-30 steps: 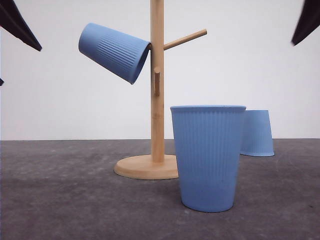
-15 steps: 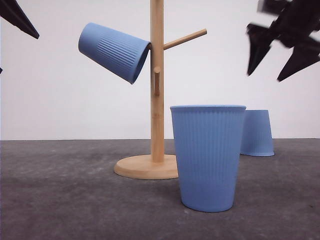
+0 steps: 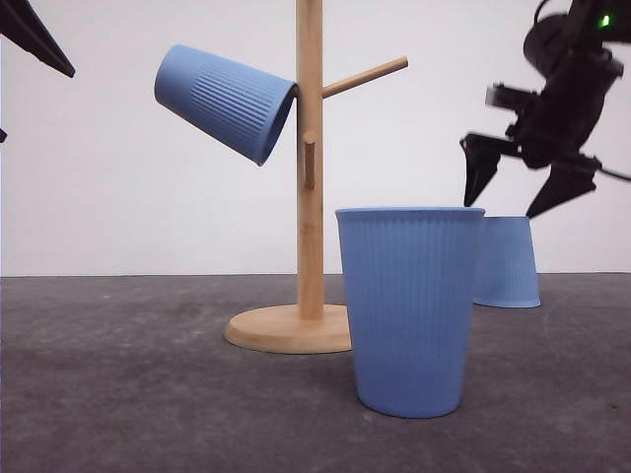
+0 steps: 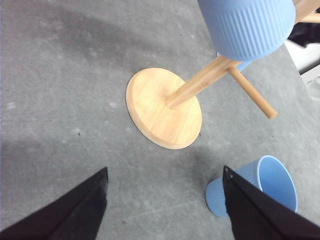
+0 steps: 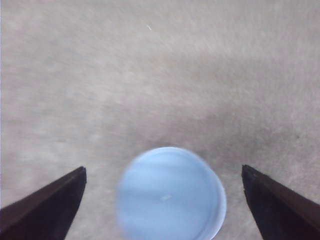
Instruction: Place three cups
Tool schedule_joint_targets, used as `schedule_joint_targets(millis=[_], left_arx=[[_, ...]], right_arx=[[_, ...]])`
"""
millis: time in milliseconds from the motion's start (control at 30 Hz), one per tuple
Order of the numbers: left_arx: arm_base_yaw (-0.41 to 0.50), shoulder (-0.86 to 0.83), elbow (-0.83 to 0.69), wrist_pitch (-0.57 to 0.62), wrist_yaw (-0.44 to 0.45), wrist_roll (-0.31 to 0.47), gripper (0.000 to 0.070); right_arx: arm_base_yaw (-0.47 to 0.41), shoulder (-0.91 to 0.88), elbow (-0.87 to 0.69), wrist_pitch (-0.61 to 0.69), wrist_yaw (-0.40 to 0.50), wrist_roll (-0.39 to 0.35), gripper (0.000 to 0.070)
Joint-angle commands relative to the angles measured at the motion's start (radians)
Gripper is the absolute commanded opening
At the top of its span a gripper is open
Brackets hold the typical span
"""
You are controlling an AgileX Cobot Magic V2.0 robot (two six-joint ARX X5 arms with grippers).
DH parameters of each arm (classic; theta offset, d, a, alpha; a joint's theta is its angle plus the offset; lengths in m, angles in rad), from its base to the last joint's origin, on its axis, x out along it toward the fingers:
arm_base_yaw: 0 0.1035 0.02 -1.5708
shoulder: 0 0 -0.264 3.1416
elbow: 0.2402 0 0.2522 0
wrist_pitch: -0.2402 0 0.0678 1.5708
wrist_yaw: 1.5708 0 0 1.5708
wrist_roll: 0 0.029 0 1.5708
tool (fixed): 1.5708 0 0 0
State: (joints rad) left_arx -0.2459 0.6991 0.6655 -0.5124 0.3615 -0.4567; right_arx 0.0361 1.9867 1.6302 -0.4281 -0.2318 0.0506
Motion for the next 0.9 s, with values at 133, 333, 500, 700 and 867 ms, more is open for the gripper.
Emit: schedule_joint_targets(millis=[133, 333, 500, 700, 867], left_arx=[[-0.001, 0.003, 0.006, 0.011, -0.007, -0.009, 0.042], [-0.001, 0.003, 0.006, 0.01, -0.017, -0.009, 0.0419], [-0.001, 0.004, 0.006, 0.01, -0.02, -0.009, 0.042], [-0.001, 0.003, 0.006, 0.011, -0.024, -0.006, 0.0419], [-0.001, 0.004, 0.006, 0.012, -0.032, 0.007, 0.042]], right_arx=[[-0.002, 0.092, 0.023, 0.041, -0.001, -0.007, 0.0633], [0.009, 0.145, 0.023, 0.051, 0.018, -0.052, 0.0582], [0.012, 0.132, 0.023, 0.026, 0.014, -0.075, 0.0374], [-0.002, 0.049, 0.023, -0.093, -0.025, -0.103, 0.0376], [-0.02, -0.048, 0.018, -0.21, -0.109, -0.103, 0.0376]])
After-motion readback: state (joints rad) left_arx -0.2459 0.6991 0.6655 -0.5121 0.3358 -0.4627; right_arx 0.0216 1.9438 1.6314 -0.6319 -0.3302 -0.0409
